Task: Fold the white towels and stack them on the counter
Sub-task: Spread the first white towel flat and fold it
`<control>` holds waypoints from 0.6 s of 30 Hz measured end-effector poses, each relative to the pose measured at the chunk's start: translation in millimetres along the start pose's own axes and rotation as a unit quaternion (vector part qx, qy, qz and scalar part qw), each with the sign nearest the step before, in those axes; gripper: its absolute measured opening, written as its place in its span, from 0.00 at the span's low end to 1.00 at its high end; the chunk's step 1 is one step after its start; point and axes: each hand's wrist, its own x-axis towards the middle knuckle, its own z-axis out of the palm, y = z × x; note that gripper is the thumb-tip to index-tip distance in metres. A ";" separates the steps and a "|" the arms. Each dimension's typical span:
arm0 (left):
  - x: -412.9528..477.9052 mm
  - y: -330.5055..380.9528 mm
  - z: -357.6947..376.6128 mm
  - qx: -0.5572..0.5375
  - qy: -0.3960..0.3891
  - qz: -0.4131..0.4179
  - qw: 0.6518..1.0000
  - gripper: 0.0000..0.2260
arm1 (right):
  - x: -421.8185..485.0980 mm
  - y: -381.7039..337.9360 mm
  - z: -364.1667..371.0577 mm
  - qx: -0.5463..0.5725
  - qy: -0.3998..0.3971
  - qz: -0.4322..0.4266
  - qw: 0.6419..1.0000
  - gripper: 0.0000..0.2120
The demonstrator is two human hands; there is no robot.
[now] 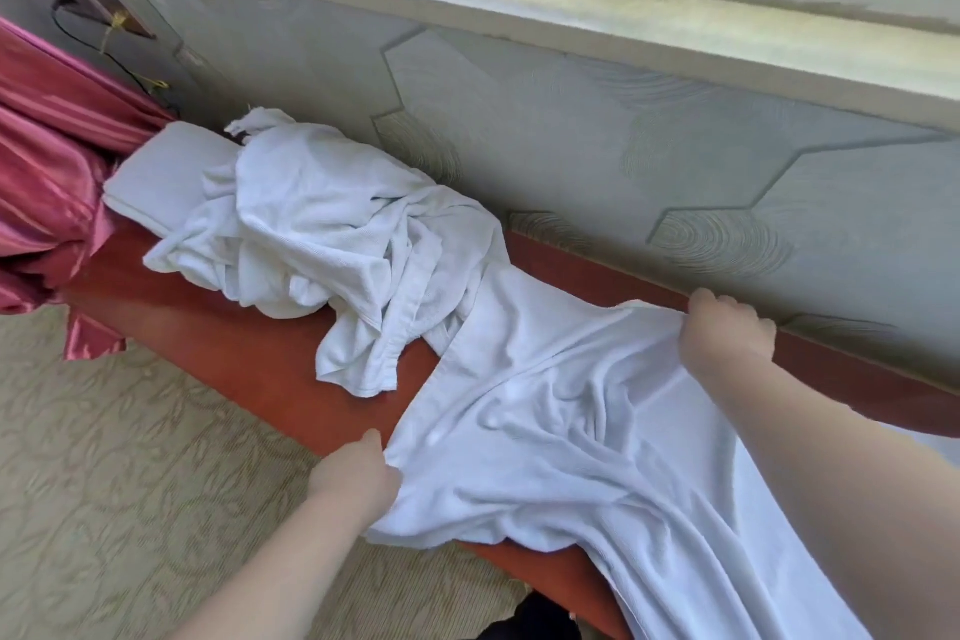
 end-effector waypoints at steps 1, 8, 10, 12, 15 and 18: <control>2.5 9.9 -4.9 -0.007 0.034 0.009 0.999 0.11 | -3.9 -2.5 5.9 -0.003 0.024 -0.019 1.000 0.12; 44.4 93.4 -31.2 -0.097 0.120 0.031 0.988 0.23 | -32.2 -33.8 41.3 -0.030 -0.016 -0.100 0.994 0.29; 52.9 101.7 -31.3 -0.106 0.082 0.037 0.990 0.17 | -37.6 -26.8 47.5 -0.049 -0.038 -0.100 0.993 0.26; 54.3 102.1 -29.5 -0.108 0.043 0.044 0.992 0.11 | -43.7 -11.6 53.2 -0.064 -0.052 -0.114 0.990 0.23; 46.2 94.3 -30.1 -0.063 -0.002 0.031 0.998 0.11 | -47.5 22.2 55.3 -0.087 -0.060 -0.127 0.986 0.23; 43.2 91.7 -36.7 -0.031 0.005 0.027 0.999 0.14 | -47.0 44.3 49.4 -0.038 -0.063 -0.056 0.996 0.29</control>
